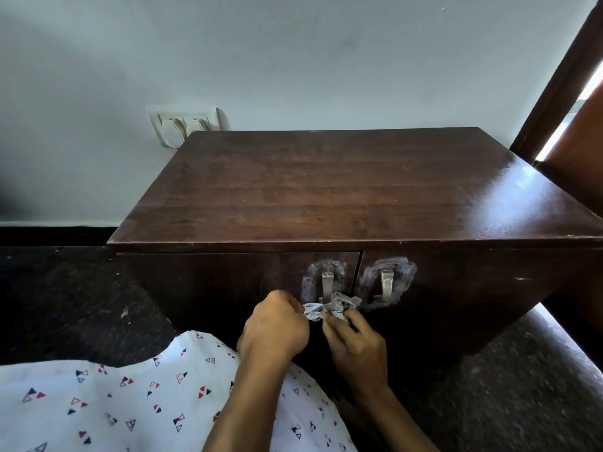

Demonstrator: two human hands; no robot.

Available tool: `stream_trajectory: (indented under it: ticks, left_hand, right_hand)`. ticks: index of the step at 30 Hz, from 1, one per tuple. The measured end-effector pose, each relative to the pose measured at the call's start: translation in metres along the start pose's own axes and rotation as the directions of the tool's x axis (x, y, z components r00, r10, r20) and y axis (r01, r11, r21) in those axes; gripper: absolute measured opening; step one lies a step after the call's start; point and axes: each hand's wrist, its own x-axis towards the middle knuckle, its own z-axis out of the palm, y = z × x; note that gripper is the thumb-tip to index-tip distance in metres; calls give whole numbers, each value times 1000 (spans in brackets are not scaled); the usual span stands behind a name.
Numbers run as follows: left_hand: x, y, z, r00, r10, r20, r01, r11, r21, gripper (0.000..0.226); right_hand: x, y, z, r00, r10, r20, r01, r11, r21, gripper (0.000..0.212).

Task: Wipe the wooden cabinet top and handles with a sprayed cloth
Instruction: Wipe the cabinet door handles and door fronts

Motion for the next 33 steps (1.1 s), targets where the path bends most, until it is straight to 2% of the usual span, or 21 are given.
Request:
stream_trajectory:
  ticks: [3,7,9,12,14,16,19,22,25,29,33]
  left_hand:
    - [2,-1,1,1000,-2,-7,2,1000,6,13]
    - [2,-1,1,1000,4,-7,-4,1000,5,14]
    - [2,-1,0,1000,3,-5,-3,1000,-5,13]
    - [1,0,0,1000,11,7,-11,1000,-12,17]
    - [1,2,1,999,26,25,-25,999,-25,22]
    - [0,6,2,996,58,61,-54,997,-63,25]
    - [-2,16,4,986,106,130,-85,984,-154,31]
    - [-6,31,8,967,143,209,-104,977,-184,29]
    - [-9,45,14,936,149,318,-109,984,-140,25]
    - [-7,53,21,914,97,393,-105,995,-2,27]
    - [-4,51,25,903,84,421,-123,990,65,50]
  right_hand:
    - [-7,-5,-1,997,76,-11,-75,995,61,21]
    - [-13,-12,-6,1000,10,10,-11,998,63,25]
    - [-4,-12,-5,994,92,53,-95,993,70,22]
    - [-6,-16,-5,948,277,155,-290,955,69,15]
    - [-18,-19,-10,932,317,175,-342,930,133,9]
    - [-30,-24,-22,939,320,129,-342,911,231,12]
    - [-38,-27,-45,932,358,-61,-325,898,298,17]
    - [-30,-24,-71,917,344,-202,-294,925,241,17]
    - [-12,-17,-86,909,337,-246,-287,933,217,27]
    - [18,-7,-84,935,312,-165,-288,945,155,27]
    - [26,1,-79,967,255,-25,-256,967,-23,30]
